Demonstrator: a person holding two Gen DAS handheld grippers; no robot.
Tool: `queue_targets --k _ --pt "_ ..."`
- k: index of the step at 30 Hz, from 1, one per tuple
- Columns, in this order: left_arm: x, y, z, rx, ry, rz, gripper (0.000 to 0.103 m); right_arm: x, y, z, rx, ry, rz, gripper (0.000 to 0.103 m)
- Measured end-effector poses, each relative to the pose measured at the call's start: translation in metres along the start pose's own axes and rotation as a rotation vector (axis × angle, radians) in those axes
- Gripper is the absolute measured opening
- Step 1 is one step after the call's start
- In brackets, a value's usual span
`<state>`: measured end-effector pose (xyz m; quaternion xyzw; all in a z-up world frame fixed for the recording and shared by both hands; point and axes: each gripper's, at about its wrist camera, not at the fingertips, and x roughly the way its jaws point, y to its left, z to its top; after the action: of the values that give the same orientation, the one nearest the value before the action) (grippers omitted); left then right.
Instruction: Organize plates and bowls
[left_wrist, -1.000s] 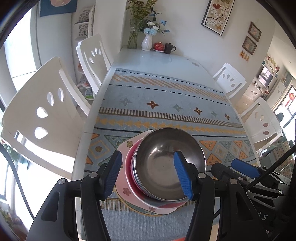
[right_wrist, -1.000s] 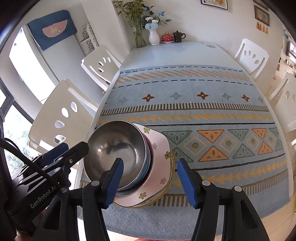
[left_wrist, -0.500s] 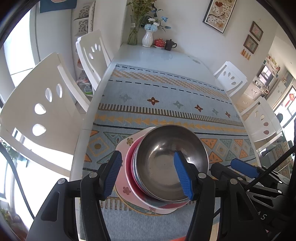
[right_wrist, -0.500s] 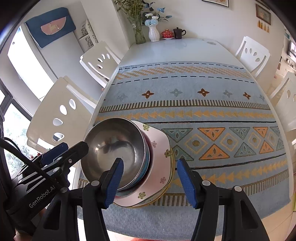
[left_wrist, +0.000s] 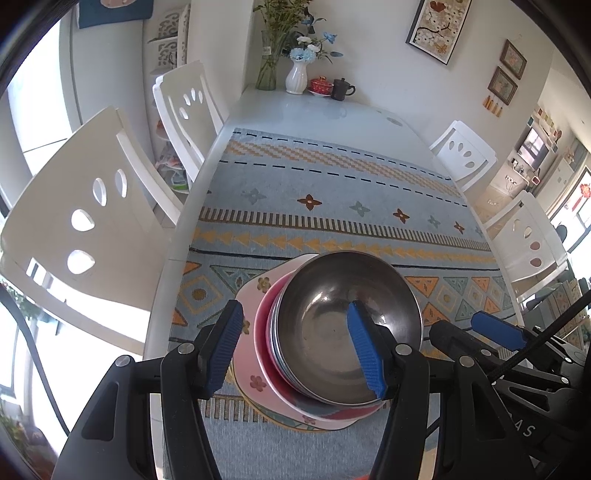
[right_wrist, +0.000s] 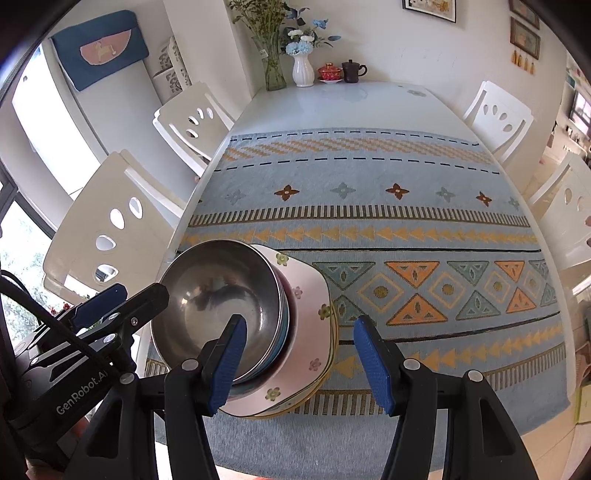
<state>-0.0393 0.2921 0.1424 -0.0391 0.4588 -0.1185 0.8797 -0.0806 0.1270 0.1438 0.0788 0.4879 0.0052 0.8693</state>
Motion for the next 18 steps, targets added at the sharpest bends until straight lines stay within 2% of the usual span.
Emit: queue_targets --k 18 --pt "0.0051 0.0035 0.0036 -0.014 0.01 -0.008 0.056 0.0031 -0.0019 0.0009 0.004 0.009 -0.018 0.059"
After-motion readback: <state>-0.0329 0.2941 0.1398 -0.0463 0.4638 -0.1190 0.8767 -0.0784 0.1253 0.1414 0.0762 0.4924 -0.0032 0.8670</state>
